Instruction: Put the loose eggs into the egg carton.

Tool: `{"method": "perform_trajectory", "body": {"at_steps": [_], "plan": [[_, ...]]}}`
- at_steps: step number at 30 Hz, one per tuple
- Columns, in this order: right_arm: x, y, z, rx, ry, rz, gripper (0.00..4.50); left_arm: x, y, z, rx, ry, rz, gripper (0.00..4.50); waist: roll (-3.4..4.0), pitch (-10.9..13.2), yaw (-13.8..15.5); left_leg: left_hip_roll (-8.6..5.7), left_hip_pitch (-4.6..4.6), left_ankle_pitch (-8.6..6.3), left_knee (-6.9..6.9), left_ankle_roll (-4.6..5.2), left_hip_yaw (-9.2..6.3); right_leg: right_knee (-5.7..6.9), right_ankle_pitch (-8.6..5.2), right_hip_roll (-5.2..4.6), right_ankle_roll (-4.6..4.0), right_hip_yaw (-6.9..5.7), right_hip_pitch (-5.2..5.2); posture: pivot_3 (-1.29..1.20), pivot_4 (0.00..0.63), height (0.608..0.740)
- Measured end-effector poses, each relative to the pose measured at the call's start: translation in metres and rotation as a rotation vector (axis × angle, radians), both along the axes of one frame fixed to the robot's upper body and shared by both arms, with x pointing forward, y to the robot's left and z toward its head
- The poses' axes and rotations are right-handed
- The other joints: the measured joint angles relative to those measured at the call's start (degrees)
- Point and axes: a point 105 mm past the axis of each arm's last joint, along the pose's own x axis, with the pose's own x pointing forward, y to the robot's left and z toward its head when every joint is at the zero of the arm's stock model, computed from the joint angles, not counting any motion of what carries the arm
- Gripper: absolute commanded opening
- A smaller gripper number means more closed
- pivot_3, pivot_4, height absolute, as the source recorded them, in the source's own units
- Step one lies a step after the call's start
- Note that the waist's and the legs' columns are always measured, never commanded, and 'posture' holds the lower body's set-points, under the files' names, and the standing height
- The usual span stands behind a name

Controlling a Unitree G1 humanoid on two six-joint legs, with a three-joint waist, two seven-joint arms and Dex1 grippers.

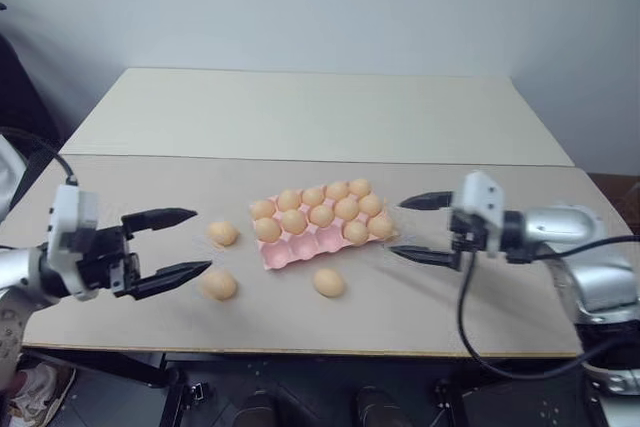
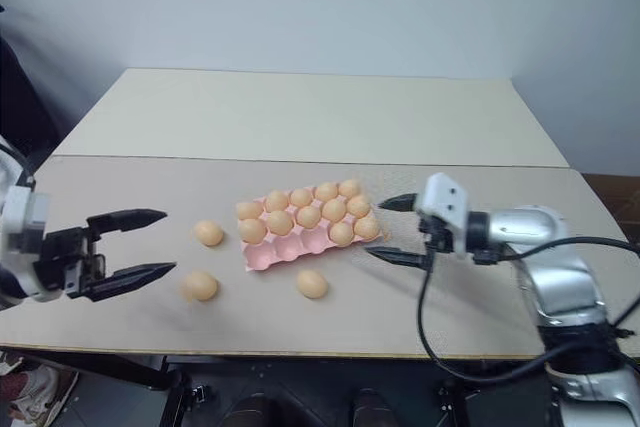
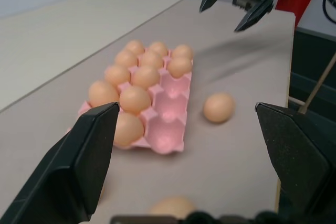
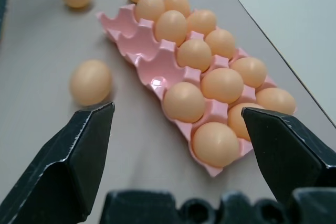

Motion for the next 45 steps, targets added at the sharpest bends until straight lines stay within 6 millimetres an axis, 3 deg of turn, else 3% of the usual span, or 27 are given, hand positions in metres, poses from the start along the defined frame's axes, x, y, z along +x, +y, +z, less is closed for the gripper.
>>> {"method": "perform_trajectory", "body": {"at_steps": [4,11,15,20,29,39,42,45], "plan": [[-0.016,-0.018,0.007,-0.018,0.033,0.045,4.48,-0.007,0.021,-0.007,0.039,0.03,0.05,4.5,0.0,0.0,0.07,0.01,0.03,0.0,-0.01,0.0,0.02,-0.02,-0.01,0.0,0.0,0.0,0.03,0.0,0.15,0.74],[-0.019,-0.014,0.008,0.008,0.019,0.06,4.48,-0.009,0.022,-0.004,0.05,0.015,0.05,4.5,-0.01,0.0,0.11,0.01,0.03,0.0,-0.03,0.0,0.03,0.0,-0.01,0.0,0.0,0.01,0.02,0.0,0.15,0.74],[-0.019,0.003,0.004,0.005,0.019,0.093,4.48,-0.009,0.016,-0.003,0.059,0.006,0.023,4.5,0.0,0.0,0.1,0.01,0.05,0.0,-0.02,0.0,0.03,0.02,-0.01,-0.01,0.0,0.02,0.03,0.0,0.15,0.74],[-0.021,0.038,-0.01,-0.027,0.081,0.122,4.48,-0.007,0.002,-0.001,0.061,-0.005,-0.049,4.5,-0.01,0.0,0.18,0.01,0.03,0.0,-0.02,0.0,0.03,0.03,-0.01,-0.01,0.0,0.02,0.01,0.0,0.15,0.74],[-0.013,0.113,-0.054,-0.164,0.241,0.058,4.48,0.0,-0.025,0.001,0.057,-0.008,-0.18,4.5,-0.01,0.0,0.13,0.0,-0.12,0.0,0.0,0.0,0.0,0.05,0.0,0.01,-0.01,0.01,-0.14,0.0,0.15,0.74],[-0.01,0.134,-0.085,-0.315,0.232,-0.018,4.48,0.0,-0.027,0.001,0.059,-0.004,-0.195,4.5,-0.01,0.0,0.22,0.0,-0.14,0.0,0.01,0.0,0.0,0.05,0.0,0.0,-0.01,-0.01,-0.16,0.0,0.15,0.74],[-0.008,0.135,-0.088,-0.326,0.223,-0.037,3.91,0.0,-0.027,0.001,0.059,-0.005,-0.194,4.5,-0.01,0.0,0.2,0.0,-0.15,0.0,0.01,0.0,0.0,0.05,0.0,0.0,-0.01,-0.01,-0.17,0.0,0.15,0.74],[-0.008,0.138,-0.087,-0.317,0.219,-0.035,2.86,-0.001,-0.028,0.001,0.063,-0.008,-0.198,4.5,-0.01,0.0,0.19,0.01,-0.15,0.0,0.01,0.0,-0.01,0.05,0.0,0.0,-0.01,-0.01,-0.16,0.0,0.15,0.74]]}}
